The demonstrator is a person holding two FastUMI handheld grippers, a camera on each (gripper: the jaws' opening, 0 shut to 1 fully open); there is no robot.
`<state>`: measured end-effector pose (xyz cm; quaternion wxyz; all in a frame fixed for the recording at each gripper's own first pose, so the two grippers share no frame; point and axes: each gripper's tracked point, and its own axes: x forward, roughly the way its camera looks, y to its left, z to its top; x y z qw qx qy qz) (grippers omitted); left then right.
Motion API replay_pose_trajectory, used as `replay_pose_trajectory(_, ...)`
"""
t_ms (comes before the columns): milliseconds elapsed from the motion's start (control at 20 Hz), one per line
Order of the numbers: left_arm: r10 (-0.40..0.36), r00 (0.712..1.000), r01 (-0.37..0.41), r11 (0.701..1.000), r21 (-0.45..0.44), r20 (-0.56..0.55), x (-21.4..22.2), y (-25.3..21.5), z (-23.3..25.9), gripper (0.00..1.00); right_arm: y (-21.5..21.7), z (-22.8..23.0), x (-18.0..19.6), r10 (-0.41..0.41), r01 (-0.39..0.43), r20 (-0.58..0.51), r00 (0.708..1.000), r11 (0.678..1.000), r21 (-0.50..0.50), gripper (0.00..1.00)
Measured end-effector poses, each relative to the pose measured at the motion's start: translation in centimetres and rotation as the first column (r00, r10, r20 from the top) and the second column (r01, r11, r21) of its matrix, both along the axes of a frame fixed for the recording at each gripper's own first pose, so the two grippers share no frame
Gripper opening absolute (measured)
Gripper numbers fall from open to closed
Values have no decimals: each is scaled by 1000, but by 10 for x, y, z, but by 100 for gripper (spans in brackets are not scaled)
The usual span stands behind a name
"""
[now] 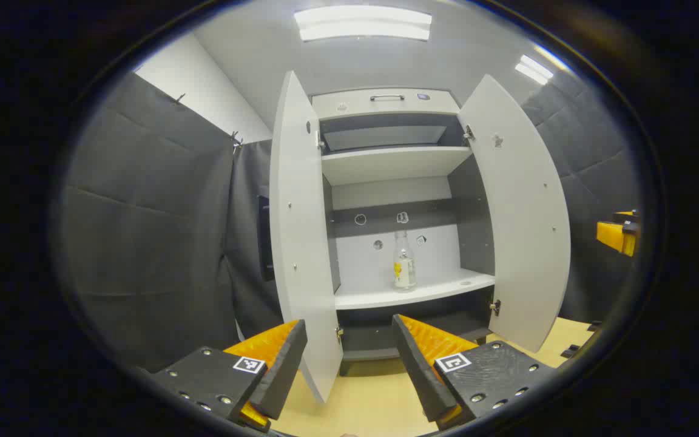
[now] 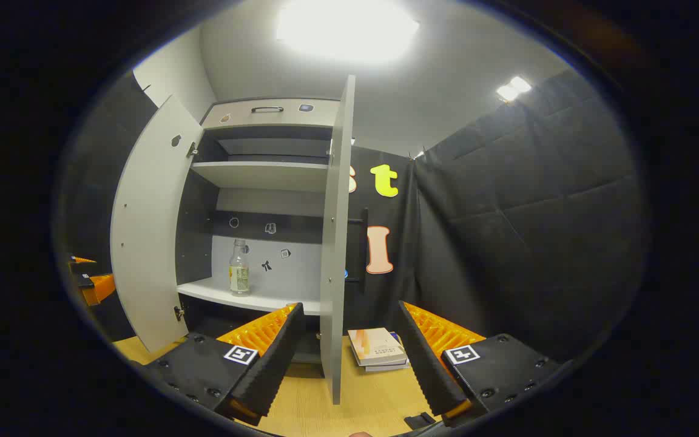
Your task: Grasp the bottle in the cabinet with the left hand and place it on the coaster, then close the right door with the right hand and the left door with the left hand.
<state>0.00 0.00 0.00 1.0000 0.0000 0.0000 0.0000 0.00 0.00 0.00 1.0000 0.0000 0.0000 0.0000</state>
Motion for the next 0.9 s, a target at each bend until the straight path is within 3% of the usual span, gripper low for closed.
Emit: replay_pose_trajectory(900, 48, 999, -48, 999, 11, 7, -19, 0, 6, 86, -1, -11, -4, 59, -58, -16, 998, 998, 31, 96)
